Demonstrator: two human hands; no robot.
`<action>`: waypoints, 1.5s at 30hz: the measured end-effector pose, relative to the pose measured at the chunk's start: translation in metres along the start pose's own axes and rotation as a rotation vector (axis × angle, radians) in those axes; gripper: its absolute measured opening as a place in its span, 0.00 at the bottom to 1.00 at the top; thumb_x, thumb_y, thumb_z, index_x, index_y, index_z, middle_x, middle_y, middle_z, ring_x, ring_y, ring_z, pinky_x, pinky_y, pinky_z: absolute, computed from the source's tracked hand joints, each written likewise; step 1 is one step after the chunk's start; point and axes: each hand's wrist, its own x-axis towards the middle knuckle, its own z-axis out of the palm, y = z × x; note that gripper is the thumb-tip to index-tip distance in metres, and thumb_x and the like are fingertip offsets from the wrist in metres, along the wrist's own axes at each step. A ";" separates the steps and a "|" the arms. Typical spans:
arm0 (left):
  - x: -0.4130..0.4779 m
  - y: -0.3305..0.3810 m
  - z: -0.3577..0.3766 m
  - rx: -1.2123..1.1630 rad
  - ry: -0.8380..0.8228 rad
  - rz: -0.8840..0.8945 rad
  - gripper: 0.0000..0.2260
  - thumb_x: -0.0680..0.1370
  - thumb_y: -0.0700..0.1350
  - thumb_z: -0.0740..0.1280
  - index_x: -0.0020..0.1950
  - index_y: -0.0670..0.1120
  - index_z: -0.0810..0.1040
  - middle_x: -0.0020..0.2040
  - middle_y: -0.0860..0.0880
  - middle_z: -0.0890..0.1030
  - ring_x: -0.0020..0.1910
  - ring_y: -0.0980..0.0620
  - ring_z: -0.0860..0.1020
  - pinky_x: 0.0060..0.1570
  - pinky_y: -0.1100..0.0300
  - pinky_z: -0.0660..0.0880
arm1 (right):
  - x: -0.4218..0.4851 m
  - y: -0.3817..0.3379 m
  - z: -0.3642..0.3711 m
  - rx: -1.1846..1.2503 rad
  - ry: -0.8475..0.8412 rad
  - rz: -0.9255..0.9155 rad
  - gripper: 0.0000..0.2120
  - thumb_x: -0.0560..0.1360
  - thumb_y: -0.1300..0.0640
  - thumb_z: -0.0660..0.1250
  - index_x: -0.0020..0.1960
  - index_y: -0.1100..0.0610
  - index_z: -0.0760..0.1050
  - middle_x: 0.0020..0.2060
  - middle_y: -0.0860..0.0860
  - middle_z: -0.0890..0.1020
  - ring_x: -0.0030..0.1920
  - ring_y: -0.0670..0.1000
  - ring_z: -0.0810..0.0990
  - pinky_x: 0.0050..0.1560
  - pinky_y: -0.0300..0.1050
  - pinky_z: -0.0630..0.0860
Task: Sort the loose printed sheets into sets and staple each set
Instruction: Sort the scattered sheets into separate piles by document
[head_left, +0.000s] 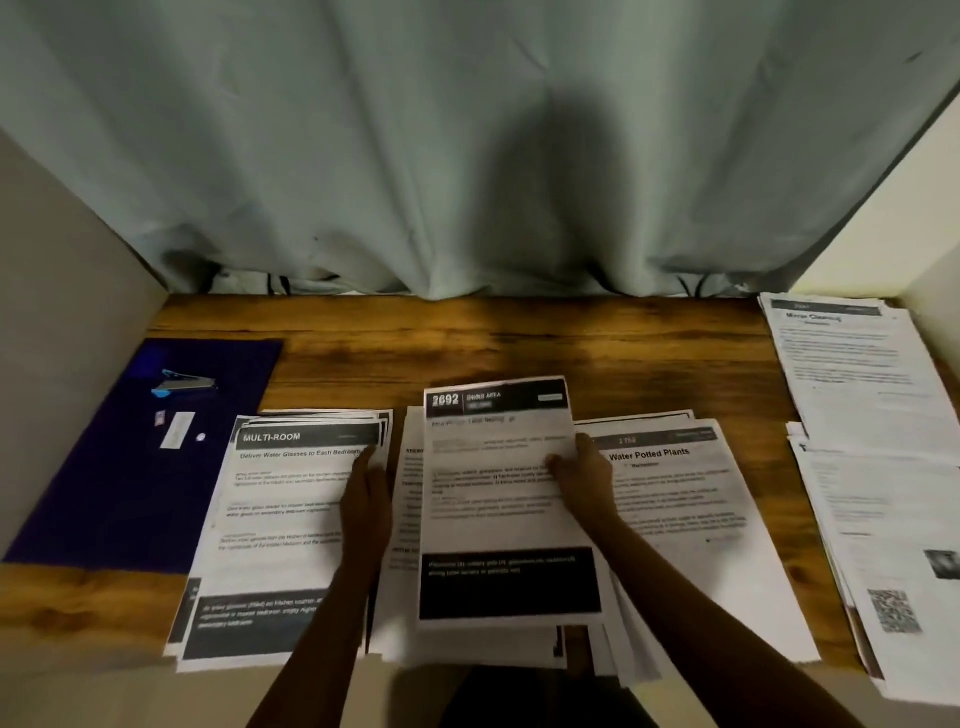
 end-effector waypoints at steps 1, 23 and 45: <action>0.000 -0.004 0.000 0.032 -0.012 0.019 0.18 0.83 0.52 0.54 0.70 0.46 0.68 0.62 0.49 0.75 0.59 0.50 0.74 0.58 0.57 0.70 | -0.004 0.006 0.006 -0.003 0.005 0.006 0.13 0.77 0.59 0.64 0.60 0.57 0.69 0.51 0.51 0.77 0.41 0.44 0.74 0.37 0.33 0.72; -0.031 -0.017 0.038 0.651 -0.183 0.029 0.33 0.77 0.51 0.65 0.76 0.40 0.54 0.74 0.37 0.59 0.74 0.38 0.55 0.73 0.42 0.49 | -0.023 0.032 0.009 -0.227 -0.236 -0.172 0.33 0.76 0.58 0.66 0.74 0.62 0.52 0.66 0.58 0.65 0.67 0.55 0.64 0.68 0.48 0.64; 0.023 -0.065 -0.083 0.706 0.239 -0.254 0.33 0.75 0.56 0.63 0.69 0.32 0.64 0.67 0.28 0.66 0.66 0.27 0.64 0.65 0.33 0.59 | -0.082 -0.036 0.150 -0.089 -0.417 -0.289 0.08 0.76 0.60 0.65 0.55 0.58 0.73 0.49 0.51 0.78 0.49 0.43 0.74 0.45 0.25 0.71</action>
